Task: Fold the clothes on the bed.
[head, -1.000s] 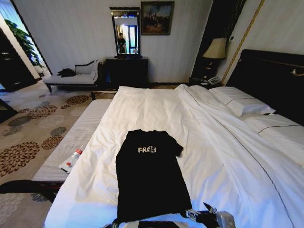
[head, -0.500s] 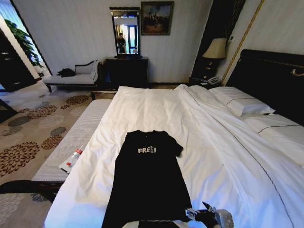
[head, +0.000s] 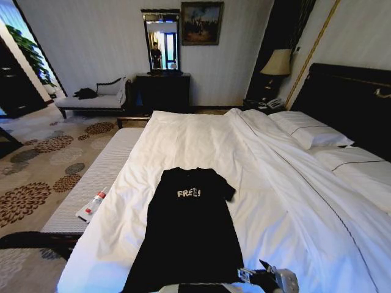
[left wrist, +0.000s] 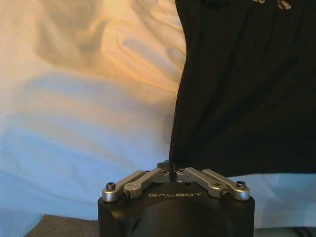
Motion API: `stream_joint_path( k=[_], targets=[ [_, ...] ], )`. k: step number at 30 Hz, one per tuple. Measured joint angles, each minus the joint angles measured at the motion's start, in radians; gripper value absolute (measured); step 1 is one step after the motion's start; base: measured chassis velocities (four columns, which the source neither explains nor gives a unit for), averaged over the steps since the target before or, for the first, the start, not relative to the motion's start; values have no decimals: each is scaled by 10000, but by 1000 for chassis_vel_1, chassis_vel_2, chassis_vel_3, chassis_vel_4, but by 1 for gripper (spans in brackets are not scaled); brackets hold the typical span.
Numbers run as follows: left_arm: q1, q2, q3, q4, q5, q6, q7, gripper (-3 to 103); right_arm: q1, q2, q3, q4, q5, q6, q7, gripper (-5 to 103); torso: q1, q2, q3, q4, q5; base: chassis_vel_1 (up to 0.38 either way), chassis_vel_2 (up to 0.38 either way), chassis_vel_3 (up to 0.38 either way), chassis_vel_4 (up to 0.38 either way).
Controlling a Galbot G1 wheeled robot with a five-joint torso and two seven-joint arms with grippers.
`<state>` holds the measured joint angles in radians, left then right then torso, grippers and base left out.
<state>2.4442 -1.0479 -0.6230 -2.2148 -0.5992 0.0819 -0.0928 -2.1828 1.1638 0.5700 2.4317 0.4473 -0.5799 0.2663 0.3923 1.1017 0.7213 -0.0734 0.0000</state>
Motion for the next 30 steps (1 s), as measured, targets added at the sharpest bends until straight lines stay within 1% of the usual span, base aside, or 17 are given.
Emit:
stream_joint_path(
  k=[2,3,6,7,10,12,13,16,17,18,21,22,24,25,27,28,30],
  targets=[
    [3,0,8,4,108,22,-48,8,-1,-15,20,0,9,0,0,100,0,0,0,2,0,0,0,0,0],
    [3,0,8,4,108,22,-48,8,-1,-15,20,0,9,0,0,100,0,0,0,2,0,0,0,0,0],
    [66,1,-116,-84,343,-40,-63,24,46,-10,42,-14,69,-1,0,100,0,0,0,2,-2,0,0,0,0],
    [66,1,-116,-84,343,-40,-63,24,46,-10,42,-14,69,-1,0,100,0,0,0,2,-2,0,0,0,0],
    [71,-29,-420,-544,381,-82,-58,35,101,25,59,-34,122,1,0,100,0,0,0,0,1,0,0,0,0],
    [-167,-63,-653,-964,293,-31,-47,46,105,41,86,-46,129,11,0,100,0,-1,1,0,2,0,0,0,0],
    [-167,-63,-653,-964,293,-31,-47,46,105,41,86,-46,129,11,0,100,0,-1,1,0,2,0,0,0,0],
    [-1276,-133,-700,-1406,-78,487,-232,62,162,127,107,-140,134,38,0,100,0,0,1,2,3,0,0,0,0],
    [-1276,-133,-700,-1406,-78,487,-232,62,162,127,107,-140,134,38,0,100,0,0,1,2,3,0,0,0,0],
    [-1794,-130,-627,-1428,-236,681,-377,62,193,162,108,-173,136,47,0,100,0,0,0,2,3,0,0,0,0],
    [-4164,87,-188,-1195,-1350,1316,-1194,79,392,240,182,-270,198,58,-2,100,0,-1,1,-1,0,0,0,0,0],
    [-4164,87,-188,-1195,-1350,1316,-1194,79,392,240,182,-270,198,58,-2,100,0,-1,1,-1,0,0,0,0,0],
    [-5643,284,118,-777,-2135,1575,-1590,89,552,211,307,-312,328,58,4,100,1,-1,2,-3,-1,0,0,0,0],
    [-6271,351,240,-520,-2426,1642,-1712,89,605,177,365,-330,388,56,8,100,1,-2,3,2,-1,0,0,0,0],
    [-7499,449,571,66,-2875,1703,-1812,98,691,109,486,-357,495,52,26,100,0,-1,2,-2,-2,0,0,0,0],
    [-7499,449,571,66,-2875,1703,-1812,98,691,109,486,-357,495,52,26,100,0,-1,2,-2,-2,0,0,0,0],
    [-8993,482,1117,1014,-3317,1716,-1866,100,775,55,617,-426,621,29,47,100,2,-1,2,-3,-1,0,0,0,0]
  ],
)
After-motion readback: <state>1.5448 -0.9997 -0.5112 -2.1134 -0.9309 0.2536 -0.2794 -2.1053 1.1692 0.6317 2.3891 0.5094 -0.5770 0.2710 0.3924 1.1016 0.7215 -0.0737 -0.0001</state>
